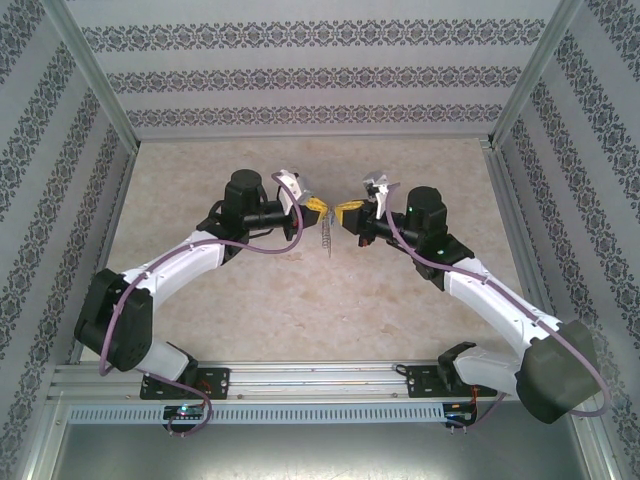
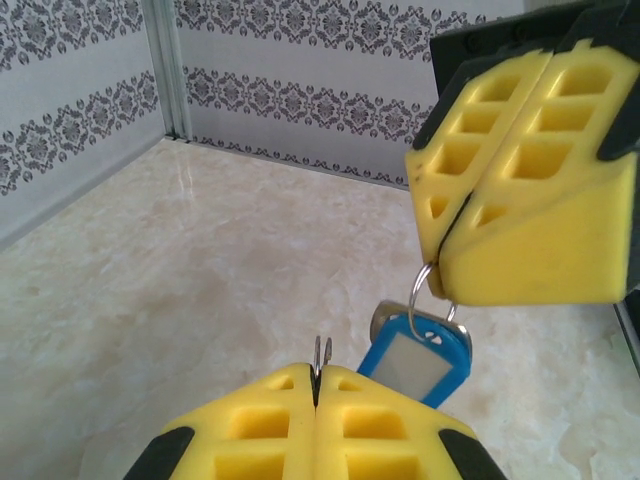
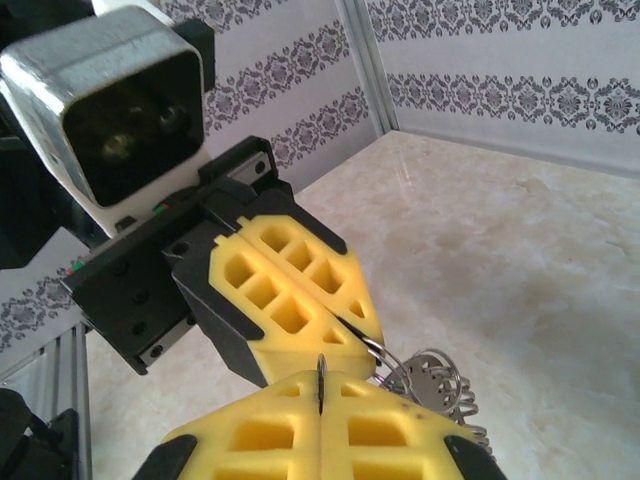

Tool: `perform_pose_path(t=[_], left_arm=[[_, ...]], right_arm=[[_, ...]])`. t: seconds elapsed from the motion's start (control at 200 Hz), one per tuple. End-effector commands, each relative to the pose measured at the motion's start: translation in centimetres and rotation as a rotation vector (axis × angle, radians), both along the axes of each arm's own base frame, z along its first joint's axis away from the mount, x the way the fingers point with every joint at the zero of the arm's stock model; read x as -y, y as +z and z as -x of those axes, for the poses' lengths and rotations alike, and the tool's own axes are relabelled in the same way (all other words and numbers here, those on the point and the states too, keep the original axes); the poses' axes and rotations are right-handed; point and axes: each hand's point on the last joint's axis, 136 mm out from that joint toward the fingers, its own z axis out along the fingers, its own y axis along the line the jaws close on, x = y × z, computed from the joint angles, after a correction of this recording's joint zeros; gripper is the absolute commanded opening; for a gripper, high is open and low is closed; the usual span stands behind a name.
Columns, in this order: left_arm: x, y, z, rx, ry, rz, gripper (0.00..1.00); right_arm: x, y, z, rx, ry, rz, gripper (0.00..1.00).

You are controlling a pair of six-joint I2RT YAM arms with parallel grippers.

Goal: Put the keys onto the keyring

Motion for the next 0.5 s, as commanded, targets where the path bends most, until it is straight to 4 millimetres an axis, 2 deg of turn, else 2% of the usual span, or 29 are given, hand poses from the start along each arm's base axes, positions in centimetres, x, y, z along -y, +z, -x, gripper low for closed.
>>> perform_pose_path(t=[0.0, 0.495], left_arm=[[0.21, 2.91, 0.68, 0.092, -0.017, 0.017, 0.00], [0.47, 2.69, 0.80, 0.087, -0.030, 0.017, 0.00]], right_arm=[[-0.13, 0.43, -0.40, 0.048, -0.012, 0.041, 0.00], [-0.47, 0.64, -0.92, 0.062, -0.023, 0.061, 0.00]])
